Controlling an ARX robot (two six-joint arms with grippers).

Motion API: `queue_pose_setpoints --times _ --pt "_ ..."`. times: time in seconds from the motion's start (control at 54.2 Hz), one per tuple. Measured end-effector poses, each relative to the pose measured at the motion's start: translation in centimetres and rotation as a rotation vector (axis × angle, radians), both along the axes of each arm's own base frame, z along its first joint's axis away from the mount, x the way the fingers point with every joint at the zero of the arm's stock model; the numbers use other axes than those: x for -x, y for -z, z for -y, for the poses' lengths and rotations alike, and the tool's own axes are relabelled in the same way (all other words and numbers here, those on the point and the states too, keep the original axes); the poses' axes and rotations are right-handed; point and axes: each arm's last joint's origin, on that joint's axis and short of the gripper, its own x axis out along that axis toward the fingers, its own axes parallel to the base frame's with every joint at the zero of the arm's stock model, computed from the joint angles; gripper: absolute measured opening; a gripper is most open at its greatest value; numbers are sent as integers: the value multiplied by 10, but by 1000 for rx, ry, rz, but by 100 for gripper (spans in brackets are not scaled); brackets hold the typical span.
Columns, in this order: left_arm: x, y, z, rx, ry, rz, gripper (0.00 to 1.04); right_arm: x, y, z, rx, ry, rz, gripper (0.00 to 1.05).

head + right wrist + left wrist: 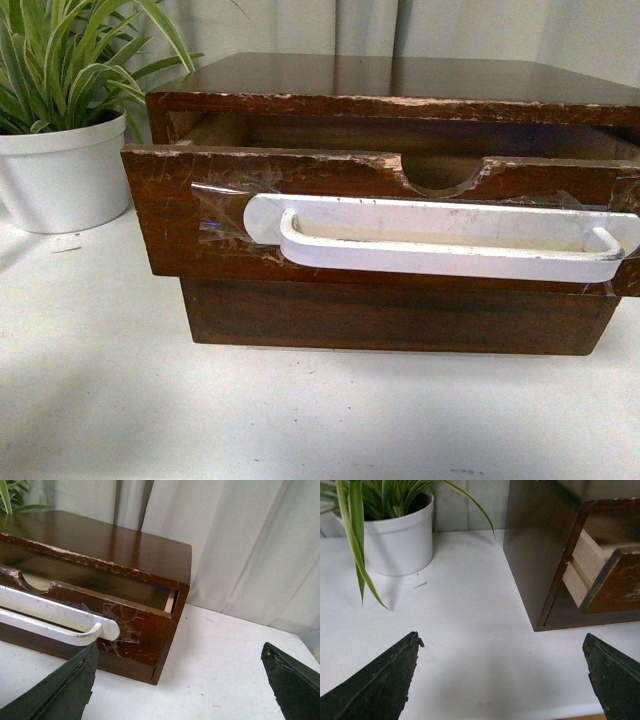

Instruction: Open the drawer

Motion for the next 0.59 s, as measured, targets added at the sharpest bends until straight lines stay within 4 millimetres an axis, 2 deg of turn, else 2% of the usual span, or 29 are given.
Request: queue_pose_setpoints --times 0.092,0.203,0.332,0.591 --pt "15 8 -3 50 -48 -10 98 1 10 2 -45 48 1 96" --pt "22 13 -8 89 -99 -29 98 0 18 6 -104 99 4 96" --pt "24 15 -11 102 -121 -30 98 1 21 11 -179 150 8 96" --pt "24 15 -10 103 -124 -10 97 1 22 12 -211 151 2 95"
